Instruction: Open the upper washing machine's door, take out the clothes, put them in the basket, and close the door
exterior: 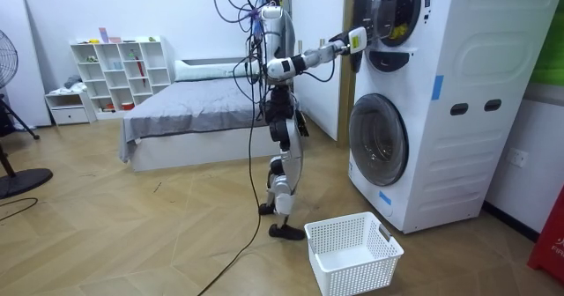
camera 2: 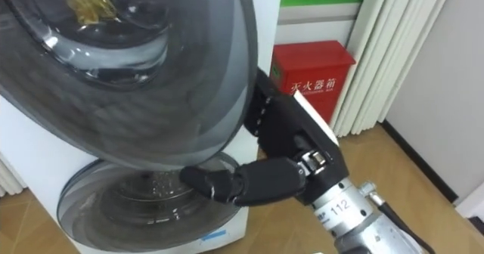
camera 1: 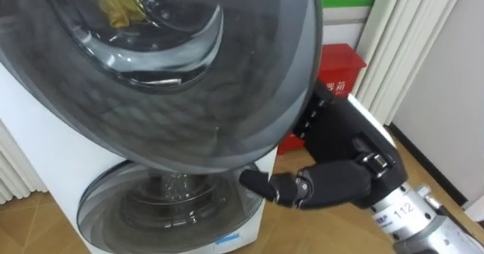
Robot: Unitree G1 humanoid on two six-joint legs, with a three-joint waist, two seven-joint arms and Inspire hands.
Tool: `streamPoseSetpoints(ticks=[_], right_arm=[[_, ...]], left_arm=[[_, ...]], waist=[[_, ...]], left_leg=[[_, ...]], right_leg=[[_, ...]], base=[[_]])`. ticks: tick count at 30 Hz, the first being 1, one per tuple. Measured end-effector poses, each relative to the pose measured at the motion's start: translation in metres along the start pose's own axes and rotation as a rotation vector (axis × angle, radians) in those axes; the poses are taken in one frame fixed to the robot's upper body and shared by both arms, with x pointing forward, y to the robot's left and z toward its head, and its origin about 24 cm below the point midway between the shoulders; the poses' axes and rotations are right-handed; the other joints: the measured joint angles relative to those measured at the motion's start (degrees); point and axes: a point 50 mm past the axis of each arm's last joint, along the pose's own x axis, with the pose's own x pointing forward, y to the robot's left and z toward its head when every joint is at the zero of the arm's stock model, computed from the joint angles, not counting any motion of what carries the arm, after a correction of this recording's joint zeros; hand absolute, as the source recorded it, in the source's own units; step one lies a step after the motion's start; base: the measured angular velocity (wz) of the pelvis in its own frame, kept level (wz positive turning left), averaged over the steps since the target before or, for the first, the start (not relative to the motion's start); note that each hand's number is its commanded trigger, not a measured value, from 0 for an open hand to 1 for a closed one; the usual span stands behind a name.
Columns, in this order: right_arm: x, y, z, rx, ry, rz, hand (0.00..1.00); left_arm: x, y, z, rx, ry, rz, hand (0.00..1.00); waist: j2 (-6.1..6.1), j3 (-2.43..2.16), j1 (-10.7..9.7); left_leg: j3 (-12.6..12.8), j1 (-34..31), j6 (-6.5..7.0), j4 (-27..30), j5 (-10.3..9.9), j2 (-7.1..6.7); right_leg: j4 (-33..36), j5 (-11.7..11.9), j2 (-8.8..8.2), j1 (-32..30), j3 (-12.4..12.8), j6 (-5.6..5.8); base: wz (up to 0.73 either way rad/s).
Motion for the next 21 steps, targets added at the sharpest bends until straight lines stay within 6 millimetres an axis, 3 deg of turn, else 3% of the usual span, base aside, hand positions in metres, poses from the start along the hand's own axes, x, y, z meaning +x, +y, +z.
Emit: streamPoseSetpoints(ticks=[9,21], right_arm=[[0.004,0.023,-0.009,0.044,0.025,0.193,0.00],[0.003,0.032,-0.011,0.061,0.029,0.297,0.00]], left_arm=[[0.004,0.008,0.015,-0.002,-0.037,0.021,0.00],[0.003,0.006,0.011,0.000,-0.028,0.017,0.00]], waist=[[-0.34,0.02,0.4],[-0.39,0.09,1.7]], left_leg=[[0.1,-0.5,0.00,-0.1,0.0,-0.11],[0.0,0.0,0.00,-0.7,0.0,-0.07]], right_leg=[[-0.1,0.0,-0.11,-0.3,-0.2,0.04],[-1.0,0.0,0.02,0.5,-0.2,0.15]], base=[[0.03],[0.00]])
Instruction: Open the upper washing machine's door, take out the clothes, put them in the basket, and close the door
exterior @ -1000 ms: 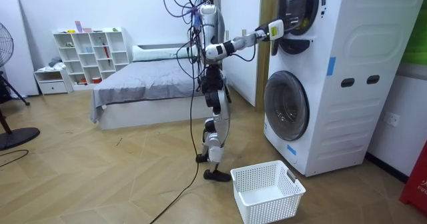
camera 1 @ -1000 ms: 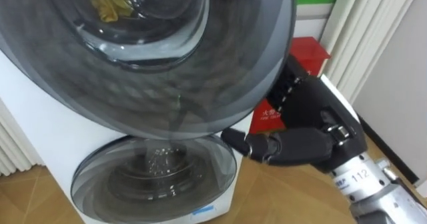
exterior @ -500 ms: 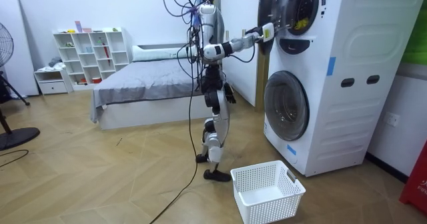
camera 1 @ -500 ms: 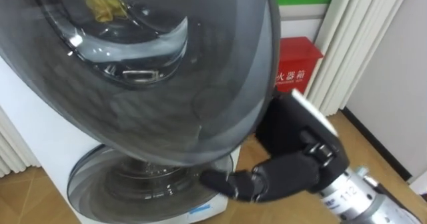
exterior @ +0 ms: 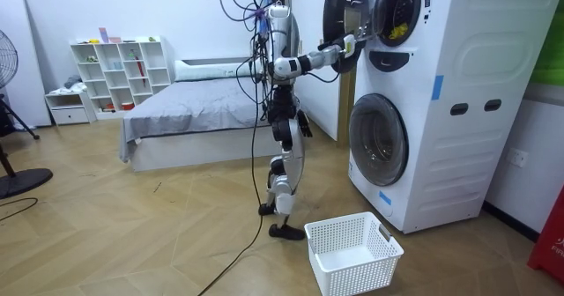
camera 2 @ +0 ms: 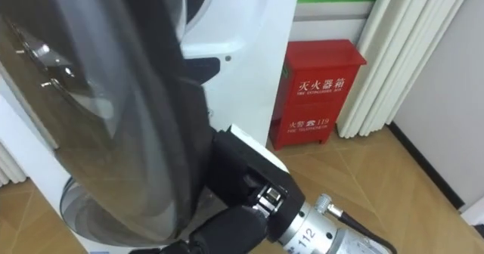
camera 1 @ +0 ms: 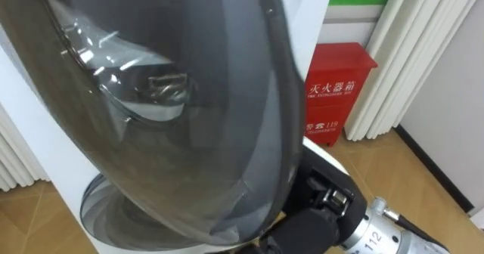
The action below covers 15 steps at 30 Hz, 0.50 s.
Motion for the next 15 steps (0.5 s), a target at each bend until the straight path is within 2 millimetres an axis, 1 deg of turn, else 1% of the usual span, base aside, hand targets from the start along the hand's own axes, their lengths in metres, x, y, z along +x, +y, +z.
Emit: streamPoseSetpoints(ticks=[8,11,15], right_arm=[[0.0006,0.0024,-0.0012,0.007,0.002,0.017,0.00],[0.0010,0.0033,-0.0012,0.008,-0.002,0.026,0.00],[-0.0001,0.0041,-0.0019,0.008,-0.001,0.036,0.00]], left_arm=[[-0.0003,-0.0013,0.0010,0.014,-0.015,-0.006,0.00],[-0.0007,-0.0023,0.0001,0.017,-0.016,-0.009,0.00],[-0.0014,-0.0038,-0.0027,0.017,-0.009,-0.017,0.00]], waist=[[-0.01,0.02,0.2],[-0.23,-0.01,0.5],[-0.50,-0.04,0.8]], left_leg=[[-0.2,0.1,0.00,0.0,0.0,-0.02],[-0.7,0.1,0.00,0.0,0.0,-0.02],[-1.5,0.0,-0.01,0.1,0.0,-0.03]], right_leg=[[0.1,0.0,-0.06,0.0,-0.1,0.00],[0.2,0.0,-0.06,0.0,-0.3,0.00],[0.1,-0.1,-0.15,0.3,-1.1,-0.05]], base=[[0.00],[0.00],[0.08]])
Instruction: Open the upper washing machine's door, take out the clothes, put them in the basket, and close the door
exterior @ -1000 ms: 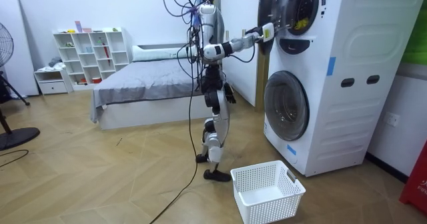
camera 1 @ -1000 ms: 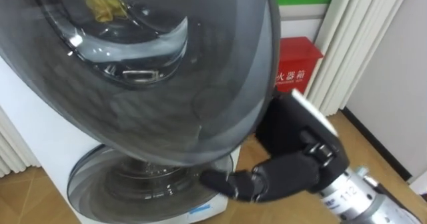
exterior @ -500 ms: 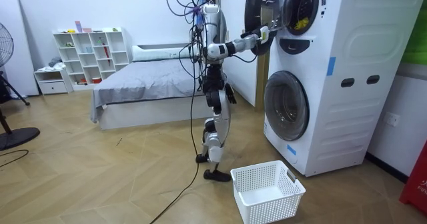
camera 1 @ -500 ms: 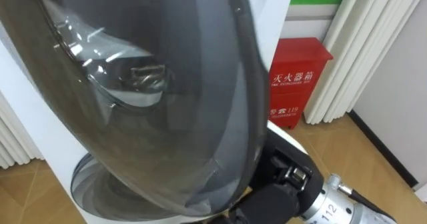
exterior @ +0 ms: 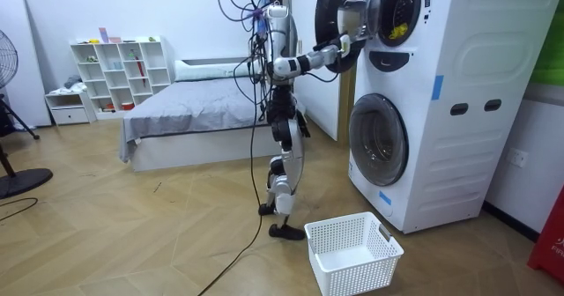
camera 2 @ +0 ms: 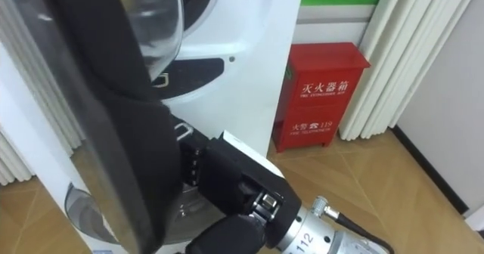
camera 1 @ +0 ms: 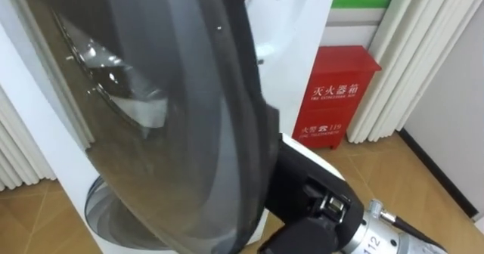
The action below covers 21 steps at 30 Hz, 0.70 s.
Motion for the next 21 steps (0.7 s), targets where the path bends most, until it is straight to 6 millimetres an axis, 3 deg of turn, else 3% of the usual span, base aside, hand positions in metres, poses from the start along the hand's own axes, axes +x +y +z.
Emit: streamPoseSetpoints(ticks=[7,14,21], right_arm=[[-0.001,0.002,-0.002,0.006,0.002,0.010,0.00],[0.005,0.014,-0.008,0.047,0.010,0.081,0.00],[0.008,0.022,-0.014,0.066,0.030,0.131,0.00]], left_arm=[[0.000,0.000,-0.001,0.000,0.001,-0.008,0.00],[0.000,0.003,-0.002,0.003,0.002,0.001,0.00],[0.000,0.004,-0.004,0.005,0.008,0.004,0.00]], waist=[[-0.63,0.02,1.3],[-2.07,0.09,4.6],[-2.21,0.15,6.5]], left_leg=[[-0.6,-0.3,-0.32,0.2,0.2,0.07],[-2.0,-0.8,-0.33,0.6,0.2,-0.04],[-4.7,-1.7,-0.26,0.6,0.2,-1.10]], right_leg=[[0.0,-0.2,-0.09,0.2,-1.0,-0.20],[-0.2,-0.3,-0.12,0.2,-1.5,-0.29],[-0.1,-0.8,-1.23,0.3,-3.5,0.61]], base=[[0.08],[0.06],[0.20]])
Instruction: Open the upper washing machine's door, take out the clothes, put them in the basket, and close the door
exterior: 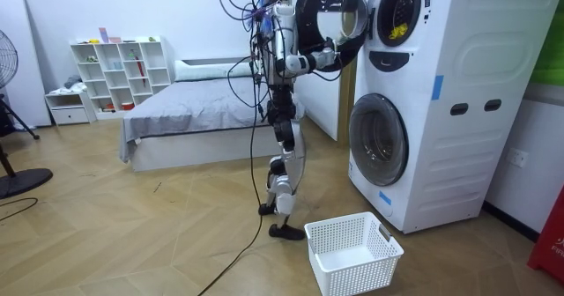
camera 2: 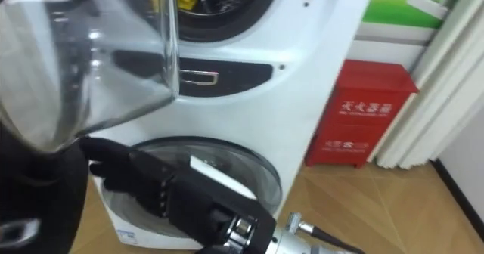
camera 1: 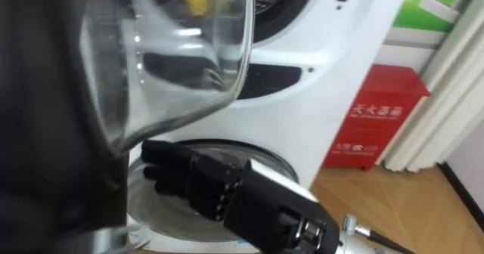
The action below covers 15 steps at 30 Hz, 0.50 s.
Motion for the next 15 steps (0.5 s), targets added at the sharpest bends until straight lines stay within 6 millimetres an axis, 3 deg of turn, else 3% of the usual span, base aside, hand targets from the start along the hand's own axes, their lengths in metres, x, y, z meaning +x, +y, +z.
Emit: streamPoseSetpoints(ticks=[5,15], right_arm=[[0.0017,0.0018,-0.0019,-0.008,0.013,0.013,0.00],[0.0073,0.0051,-0.0027,-0.002,0.009,0.057,0.00]], left_arm=[[0.0001,0.0018,-0.0012,0.001,0.003,0.004,0.00],[0.0001,0.0017,-0.0013,0.001,0.004,0.004,0.00]], waist=[[0.10,0.07,1.0],[0.24,0.16,1.1]], left_leg=[[-0.6,-0.2,0.07,0.0,0.0,-0.19],[-0.9,-0.4,0.23,-0.2,0.1,-0.71]], right_leg=[[0.0,-0.1,-0.21,0.0,-0.4,0.25],[0.0,-0.4,-0.83,0.1,-1.1,0.69]], base=[[0.07],[0.02]])
